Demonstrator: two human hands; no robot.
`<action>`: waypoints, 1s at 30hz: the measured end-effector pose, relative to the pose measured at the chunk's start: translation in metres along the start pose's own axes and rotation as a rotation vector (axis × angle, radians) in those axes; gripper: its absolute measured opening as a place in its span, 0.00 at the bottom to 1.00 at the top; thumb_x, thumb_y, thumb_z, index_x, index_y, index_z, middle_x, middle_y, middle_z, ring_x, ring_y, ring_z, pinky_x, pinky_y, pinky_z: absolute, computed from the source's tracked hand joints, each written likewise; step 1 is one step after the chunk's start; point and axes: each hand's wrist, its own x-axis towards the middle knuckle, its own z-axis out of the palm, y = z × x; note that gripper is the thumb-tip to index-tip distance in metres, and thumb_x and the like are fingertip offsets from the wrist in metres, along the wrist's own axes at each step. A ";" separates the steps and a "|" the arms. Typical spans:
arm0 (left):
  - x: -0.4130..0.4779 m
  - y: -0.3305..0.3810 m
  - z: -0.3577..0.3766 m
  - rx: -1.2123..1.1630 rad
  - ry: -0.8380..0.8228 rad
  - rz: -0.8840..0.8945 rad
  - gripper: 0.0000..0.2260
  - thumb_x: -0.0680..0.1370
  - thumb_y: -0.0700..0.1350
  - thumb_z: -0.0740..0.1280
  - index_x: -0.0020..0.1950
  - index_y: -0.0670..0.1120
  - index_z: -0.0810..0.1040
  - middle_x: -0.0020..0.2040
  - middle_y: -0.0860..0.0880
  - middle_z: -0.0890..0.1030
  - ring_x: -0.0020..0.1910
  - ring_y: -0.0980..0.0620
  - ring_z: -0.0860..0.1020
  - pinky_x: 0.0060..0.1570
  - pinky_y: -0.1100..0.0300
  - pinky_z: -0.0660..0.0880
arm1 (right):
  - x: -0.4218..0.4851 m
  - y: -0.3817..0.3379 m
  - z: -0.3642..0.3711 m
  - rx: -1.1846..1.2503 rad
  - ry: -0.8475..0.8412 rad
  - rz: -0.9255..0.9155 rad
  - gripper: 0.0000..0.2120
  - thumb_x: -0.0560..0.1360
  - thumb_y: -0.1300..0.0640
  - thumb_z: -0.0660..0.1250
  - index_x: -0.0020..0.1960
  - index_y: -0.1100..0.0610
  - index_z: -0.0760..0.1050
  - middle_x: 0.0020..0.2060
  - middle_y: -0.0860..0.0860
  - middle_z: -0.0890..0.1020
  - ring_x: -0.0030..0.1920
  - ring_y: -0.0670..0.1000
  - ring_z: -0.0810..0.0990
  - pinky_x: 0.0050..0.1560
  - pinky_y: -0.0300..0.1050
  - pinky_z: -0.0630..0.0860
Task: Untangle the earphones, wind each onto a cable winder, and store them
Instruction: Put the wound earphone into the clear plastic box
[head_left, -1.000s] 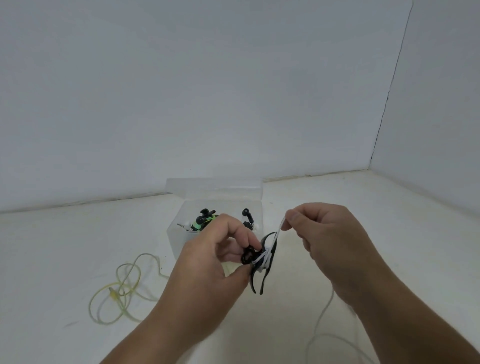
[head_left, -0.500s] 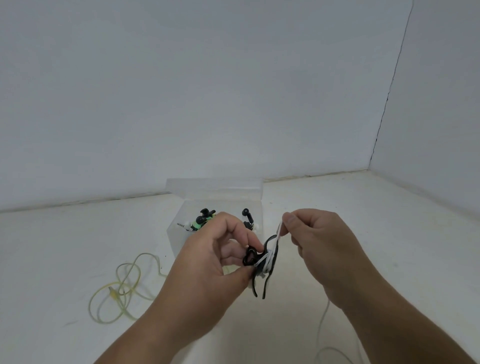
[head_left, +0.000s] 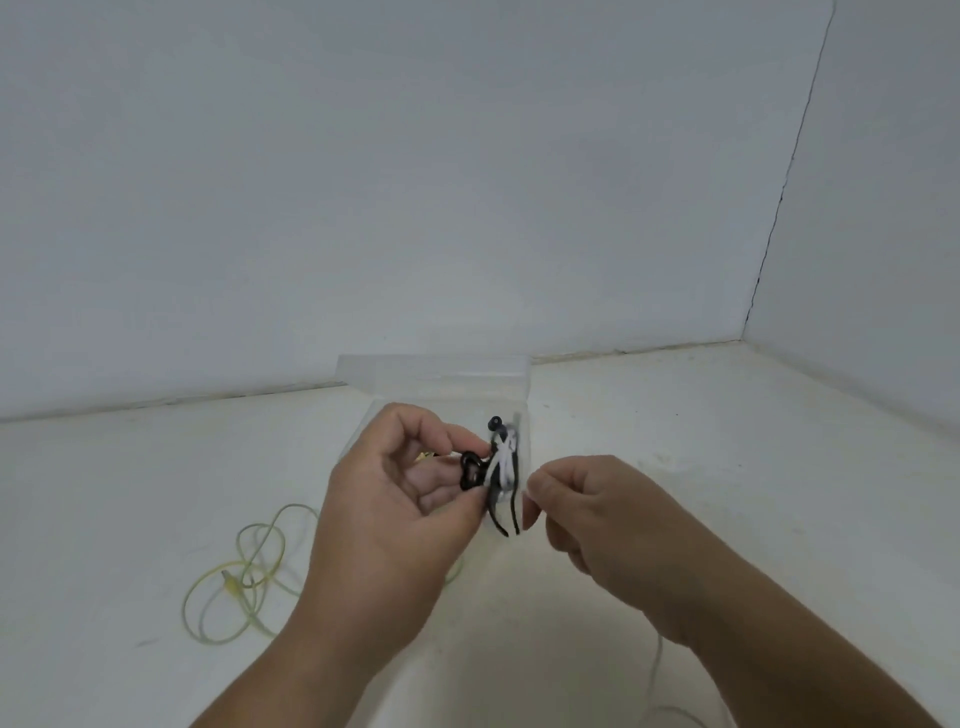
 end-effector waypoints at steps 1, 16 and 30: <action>0.001 -0.001 -0.001 -0.001 0.031 -0.001 0.19 0.69 0.23 0.71 0.42 0.45 0.71 0.45 0.46 0.85 0.35 0.49 0.82 0.35 0.65 0.76 | -0.001 -0.001 0.002 -0.022 -0.047 -0.019 0.18 0.83 0.52 0.59 0.39 0.56 0.80 0.23 0.43 0.69 0.23 0.45 0.63 0.27 0.37 0.61; 0.007 -0.013 -0.012 0.431 0.214 0.015 0.20 0.69 0.32 0.75 0.40 0.57 0.75 0.40 0.52 0.83 0.30 0.58 0.76 0.34 0.64 0.75 | -0.018 -0.017 -0.006 0.089 -0.331 -0.339 0.12 0.79 0.52 0.66 0.40 0.54 0.83 0.26 0.48 0.66 0.28 0.48 0.63 0.30 0.40 0.60; -0.006 0.001 -0.002 0.513 -0.164 0.028 0.19 0.71 0.32 0.73 0.43 0.57 0.76 0.43 0.55 0.85 0.43 0.57 0.82 0.43 0.68 0.76 | -0.007 -0.013 -0.018 -0.132 0.359 -0.314 0.16 0.80 0.52 0.62 0.34 0.53 0.77 0.20 0.46 0.61 0.23 0.46 0.61 0.27 0.39 0.61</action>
